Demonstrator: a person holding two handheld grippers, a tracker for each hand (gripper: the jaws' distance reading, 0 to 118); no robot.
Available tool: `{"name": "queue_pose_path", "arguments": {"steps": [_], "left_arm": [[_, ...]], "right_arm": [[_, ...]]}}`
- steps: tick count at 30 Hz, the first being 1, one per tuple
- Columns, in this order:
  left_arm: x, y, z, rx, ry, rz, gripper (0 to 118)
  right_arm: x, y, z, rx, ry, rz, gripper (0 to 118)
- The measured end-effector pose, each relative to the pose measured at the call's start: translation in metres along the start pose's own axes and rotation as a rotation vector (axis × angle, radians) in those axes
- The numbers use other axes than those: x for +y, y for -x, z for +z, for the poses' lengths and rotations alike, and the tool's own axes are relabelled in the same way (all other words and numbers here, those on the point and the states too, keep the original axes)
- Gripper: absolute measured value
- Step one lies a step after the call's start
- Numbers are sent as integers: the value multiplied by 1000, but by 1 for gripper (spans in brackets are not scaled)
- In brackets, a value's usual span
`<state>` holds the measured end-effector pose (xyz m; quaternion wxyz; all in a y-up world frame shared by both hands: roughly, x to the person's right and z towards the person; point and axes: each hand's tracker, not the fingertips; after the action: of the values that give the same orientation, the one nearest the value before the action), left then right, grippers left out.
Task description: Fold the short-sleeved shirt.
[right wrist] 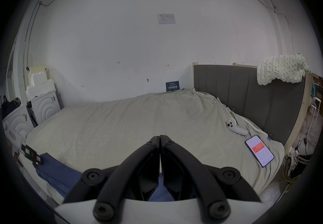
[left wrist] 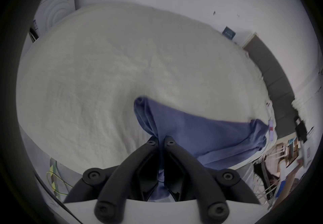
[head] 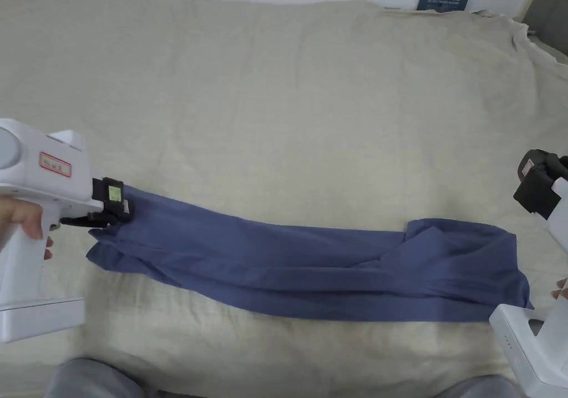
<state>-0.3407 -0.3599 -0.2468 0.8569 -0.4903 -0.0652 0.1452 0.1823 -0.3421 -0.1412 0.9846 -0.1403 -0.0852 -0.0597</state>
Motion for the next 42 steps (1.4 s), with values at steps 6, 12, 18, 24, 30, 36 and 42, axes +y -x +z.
{"name": "queue_pose_path", "arguments": {"steps": [6, 12, 18, 24, 30, 36, 42], "left_arm": [[-2, -51, 25, -156, -27, -107, 0], [-15, -127, -6, -251, 34, -256, 0], [-36, -190, -78, -268, 127, -318, 0], [-59, -222, -149, -214, 221, -315, 8], [-67, -231, -175, -266, 282, -283, 105], [-37, -211, -130, -325, 118, -254, 113], [-35, -182, -92, -126, -168, -353, 35]], "right_arm": [[3, -5, 2, -3, -22, -14, 0], [4, -17, 8, -20, -33, -16, 0], [5, -27, 17, -43, -37, -16, 0], [7, -33, 22, -64, -40, -20, 0], [7, -30, 21, -68, -26, -3, 0], [7, -24, 17, -56, -19, 3, 0], [7, -18, 16, -41, -19, 3, 0]]}}
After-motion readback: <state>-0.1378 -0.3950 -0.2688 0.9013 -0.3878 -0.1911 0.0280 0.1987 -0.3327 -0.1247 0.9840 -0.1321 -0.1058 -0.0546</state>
